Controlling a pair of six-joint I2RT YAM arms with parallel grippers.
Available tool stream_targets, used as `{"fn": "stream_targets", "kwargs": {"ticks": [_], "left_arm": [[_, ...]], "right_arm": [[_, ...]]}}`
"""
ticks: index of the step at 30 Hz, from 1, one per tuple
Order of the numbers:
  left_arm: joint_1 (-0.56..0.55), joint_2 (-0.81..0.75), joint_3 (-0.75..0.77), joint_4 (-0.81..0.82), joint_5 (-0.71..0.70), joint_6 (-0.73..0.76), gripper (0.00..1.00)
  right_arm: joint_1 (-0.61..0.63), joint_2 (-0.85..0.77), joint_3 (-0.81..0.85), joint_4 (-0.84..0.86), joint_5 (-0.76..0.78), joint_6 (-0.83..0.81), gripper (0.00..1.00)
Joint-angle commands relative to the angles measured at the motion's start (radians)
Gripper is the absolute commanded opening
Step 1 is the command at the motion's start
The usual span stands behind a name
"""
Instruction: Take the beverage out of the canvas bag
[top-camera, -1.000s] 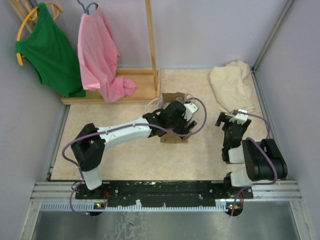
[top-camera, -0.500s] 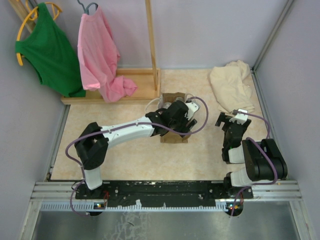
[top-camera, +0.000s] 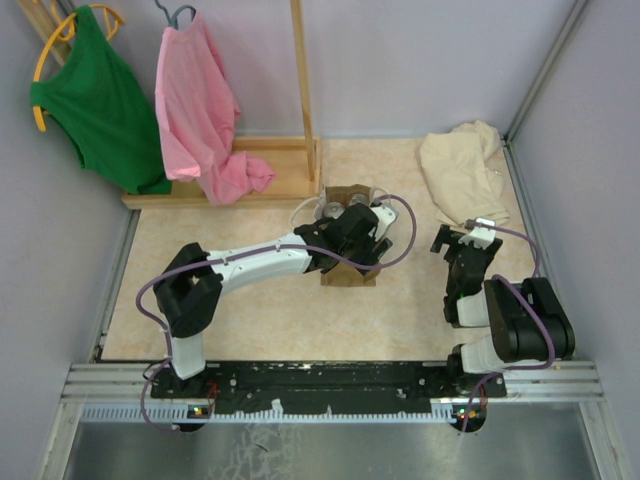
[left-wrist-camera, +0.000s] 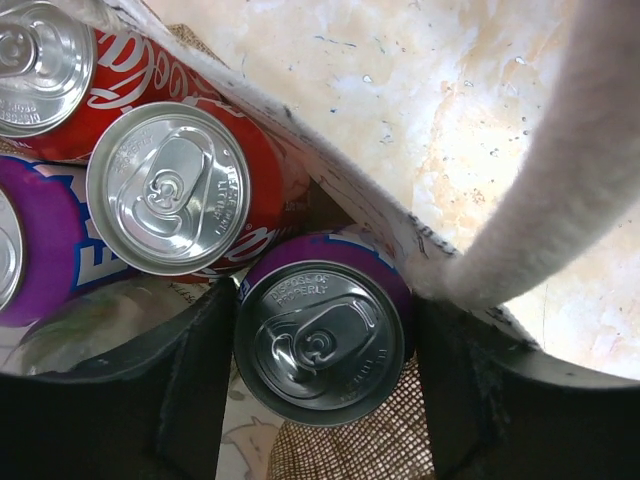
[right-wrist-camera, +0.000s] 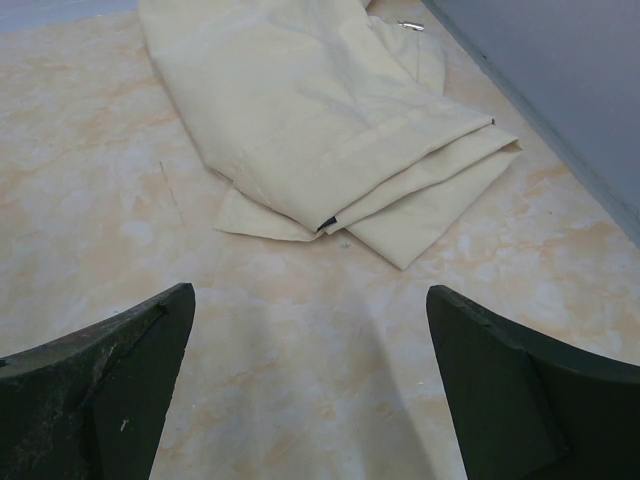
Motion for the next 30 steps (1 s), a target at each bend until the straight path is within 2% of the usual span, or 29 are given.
{"fn": "stream_targets", "kwargs": {"ticks": [1,4,7,13,20,30], "left_arm": [[-0.012,0.064,-0.028,-0.131,0.037,-0.006,0.58],[-0.012,0.060,-0.026,-0.131,0.040,-0.004,0.36],[-0.011,0.057,-0.016,-0.132,0.042,0.003,0.02],[-0.012,0.040,0.045,-0.181,0.060,0.029,0.00],[-0.012,-0.048,0.131,-0.229,0.022,0.072,0.00],[-0.011,-0.132,0.166,-0.204,-0.002,0.100,0.00]], "right_arm": [[0.006,0.000,0.024,0.044,0.011,0.001,0.99],[0.006,0.001,0.025,0.043,0.011,0.002,0.99],[0.005,0.001,0.025,0.044,0.012,0.002,0.99],[0.005,0.000,0.025,0.043,0.011,0.002,0.99],[0.005,0.000,0.025,0.043,0.011,0.001,0.99],[0.005,0.001,0.025,0.044,0.012,0.001,0.99]]}}
